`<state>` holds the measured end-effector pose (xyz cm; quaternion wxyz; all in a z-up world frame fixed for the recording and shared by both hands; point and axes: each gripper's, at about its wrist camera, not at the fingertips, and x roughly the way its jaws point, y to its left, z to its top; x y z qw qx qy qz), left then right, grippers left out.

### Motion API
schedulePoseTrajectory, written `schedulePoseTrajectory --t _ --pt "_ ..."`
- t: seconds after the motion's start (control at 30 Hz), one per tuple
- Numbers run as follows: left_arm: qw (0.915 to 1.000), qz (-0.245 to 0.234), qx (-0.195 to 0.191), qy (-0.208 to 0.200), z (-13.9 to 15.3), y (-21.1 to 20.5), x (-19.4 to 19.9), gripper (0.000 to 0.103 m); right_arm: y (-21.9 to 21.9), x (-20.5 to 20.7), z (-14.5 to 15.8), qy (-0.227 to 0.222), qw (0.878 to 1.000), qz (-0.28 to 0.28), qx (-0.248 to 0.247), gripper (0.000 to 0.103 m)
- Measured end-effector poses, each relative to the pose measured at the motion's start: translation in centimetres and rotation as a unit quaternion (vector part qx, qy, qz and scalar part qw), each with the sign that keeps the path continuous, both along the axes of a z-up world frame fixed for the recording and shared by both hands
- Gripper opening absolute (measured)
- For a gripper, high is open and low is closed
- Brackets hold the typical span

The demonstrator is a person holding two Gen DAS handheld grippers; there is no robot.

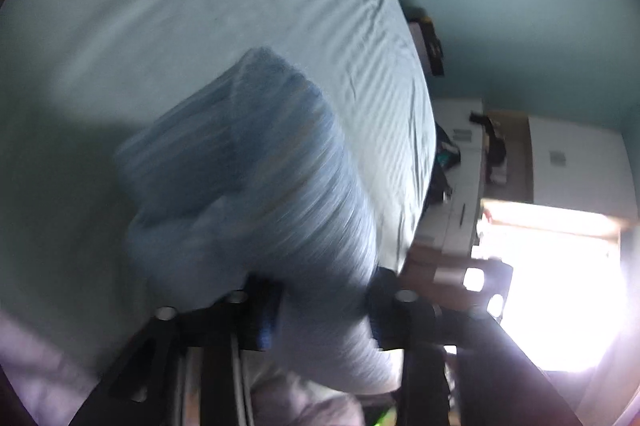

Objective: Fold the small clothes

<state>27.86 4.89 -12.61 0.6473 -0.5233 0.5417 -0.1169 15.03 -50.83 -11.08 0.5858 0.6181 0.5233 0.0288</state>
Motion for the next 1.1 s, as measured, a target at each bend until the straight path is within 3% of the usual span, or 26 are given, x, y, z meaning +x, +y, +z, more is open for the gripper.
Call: schedulePoseTrajectory --t 0.07,0.1,0.13,0.2,0.27,0.3,0.43,0.53,0.57,0.6,0.63,0.67,0.7,0.73,0.8,0.83,0.97,1.1 --pt "0.9995 0.02 0.021 -0.008 -0.7 -0.5 1.9 0.082 -0.9 0.8 -1.3 -0.017 0.999 -0.026 0.01 0.052" --pt "0.9969 0.045 0.065 -0.001 -0.6 -0.6 1.8 0.096 -1.0 0.5 -1.3 -0.02 0.999 -0.029 -0.006 0.058" --pt "0.9938 0.054 0.097 -0.002 -0.5 -0.8 1.5 0.103 -1.0 0.2 -1.2 -0.024 0.999 -0.023 -0.033 0.073" --pt "0.9873 0.033 0.151 -0.034 -0.4 -2.1 1.0 0.103 -1.0 -0.2 -0.9 -0.043 0.992 0.002 -0.121 0.082" --pt "0.9755 -0.014 0.215 -0.047 -0.7 -4.1 1.2 0.103 -1.3 -0.3 -1.4 -0.036 0.978 0.023 -0.203 0.082" --pt "0.9592 -0.046 0.275 -0.049 -1.1 -5.8 1.3 0.103 -1.5 -0.3 -1.8 -0.032 0.971 0.024 -0.237 0.082" --pt "0.9069 -0.134 0.391 -0.082 -2.2 -11.3 1.8 0.103 -1.6 1.7 -3.5 -0.044 0.965 0.04 -0.256 0.082" --pt "0.841 -0.18 0.5 -0.102 -4.0 -14.4 1.6 0.103 -0.9 3.5 -4.1 -0.063 0.962 0.055 -0.26 0.079" --pt "0.8316 -0.186 0.512 -0.109 -4.4 -14.5 1.3 0.103 -0.5 4.3 -4.5 -0.071 0.961 0.058 -0.259 0.075" --pt "0.8255 -0.186 0.518 -0.123 -4.8 -14.6 1.1 0.103 -0.7 4.2 -4.6 -0.074 0.962 0.059 -0.255 0.06" --pt "0.8252 -0.183 0.517 -0.133 -5.1 -14.4 0.9 0.103 -0.5 4.7 -5.3 -0.073 0.965 0.058 -0.243 0.044" --pt "0.8274 -0.183 0.514 -0.134 -5.2 -14.4 0.8 0.103 -0.4 4.9 -6.1 -0.065 0.968 0.061 -0.233 0.036" --pt "0.8336 -0.184 0.504 -0.129 -5.5 -14.0 0.9 0.103 -0.3 4.9 -7.2 -0.04 0.971 0.058 -0.228 0.025" --pt "0.8421 -0.183 0.492 -0.125 -5.7 -13.3 0.8 0.103 -0.5 4.7 -8.0 -0.026 0.973 0.046 -0.225 0.021" --pt "0.853 -0.183 0.474 -0.118 -5.9 -12.7 1.2 0.103 -1.1 3.5 -8.3 -0.034 0.979 0.007 -0.2 0.016" --pt "0.8525 -0.186 0.474 -0.119 -5.9 -12.4 1.2 0.103 -1.4 2.8 -7.5 -0.036 0.978 -0.01 -0.204 0.014" --pt "0.8493 -0.188 0.478 -0.124 -5.9 -12.8 1.6 0.103 -0.2 1.4 -3.7 -0.028 0.952 -0.018 -0.305 0.012" --pt "0.845 -0.185 0.484 -0.131 -6.2 -12.9 0.7 0.103 1.0 2.7 -7.5 0.02 0.938 0.03 -0.344 0.014"
